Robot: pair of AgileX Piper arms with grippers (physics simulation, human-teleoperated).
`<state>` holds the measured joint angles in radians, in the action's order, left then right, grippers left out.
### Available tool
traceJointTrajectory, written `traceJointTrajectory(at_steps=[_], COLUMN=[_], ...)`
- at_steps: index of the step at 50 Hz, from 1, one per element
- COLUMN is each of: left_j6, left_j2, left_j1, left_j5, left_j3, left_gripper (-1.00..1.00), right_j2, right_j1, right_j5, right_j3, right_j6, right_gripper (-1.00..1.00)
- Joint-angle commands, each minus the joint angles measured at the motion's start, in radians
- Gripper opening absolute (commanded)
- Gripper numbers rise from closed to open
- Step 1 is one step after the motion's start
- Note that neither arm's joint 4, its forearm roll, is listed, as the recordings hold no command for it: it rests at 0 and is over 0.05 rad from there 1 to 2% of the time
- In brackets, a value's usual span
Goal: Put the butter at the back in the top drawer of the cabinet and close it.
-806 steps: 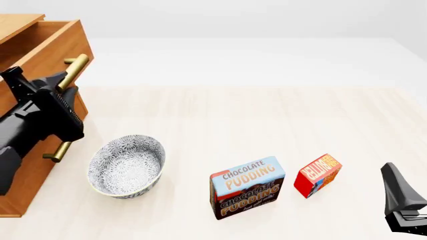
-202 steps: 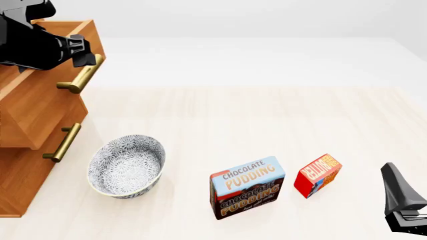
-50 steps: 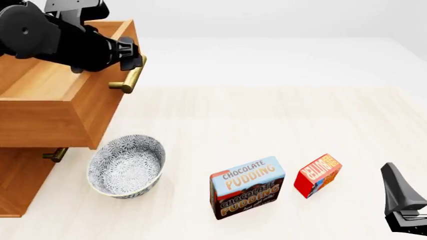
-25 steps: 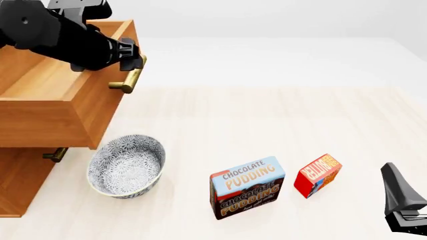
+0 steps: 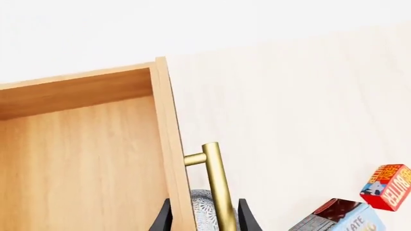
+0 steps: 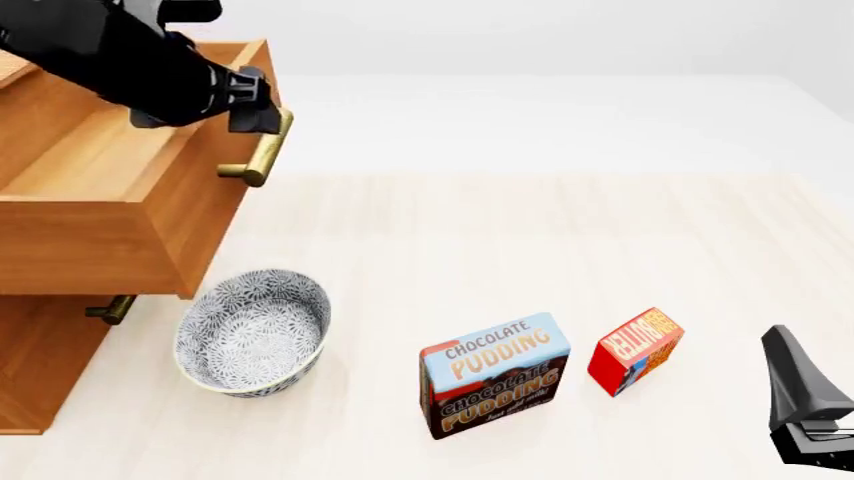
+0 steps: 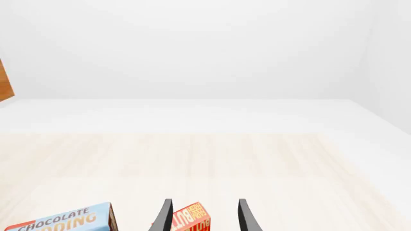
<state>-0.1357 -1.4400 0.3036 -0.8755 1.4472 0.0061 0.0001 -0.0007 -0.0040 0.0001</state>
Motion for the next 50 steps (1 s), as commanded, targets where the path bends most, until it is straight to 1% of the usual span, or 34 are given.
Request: traceJointTrajectory(at_steps=[1,7,22,50], left_j6=[0.063,0.077,0.089,0.106], left_j2=[0.024,0.039,0.062,0.074], left_j1=[0.006,0.003,0.004,0.058], left_j5=[-0.053,-0.078,-0.102,-0.121], left_j3=[0.069,0.094,0.119,0.166], left_gripper=[1.00,1.00,1.00,1.00], right_j2=[0.000,0.000,0.000,0.000], right_j1=[0.000,0.000,0.000,0.000], right_j5=[0.000,0.000,0.000,0.000], right_j3=[0.000,0.000,0.000,0.000], right_j6=[0.000,0.000,0.000,0.000], right_gripper=[1.00,1.00,1.00,1.00])
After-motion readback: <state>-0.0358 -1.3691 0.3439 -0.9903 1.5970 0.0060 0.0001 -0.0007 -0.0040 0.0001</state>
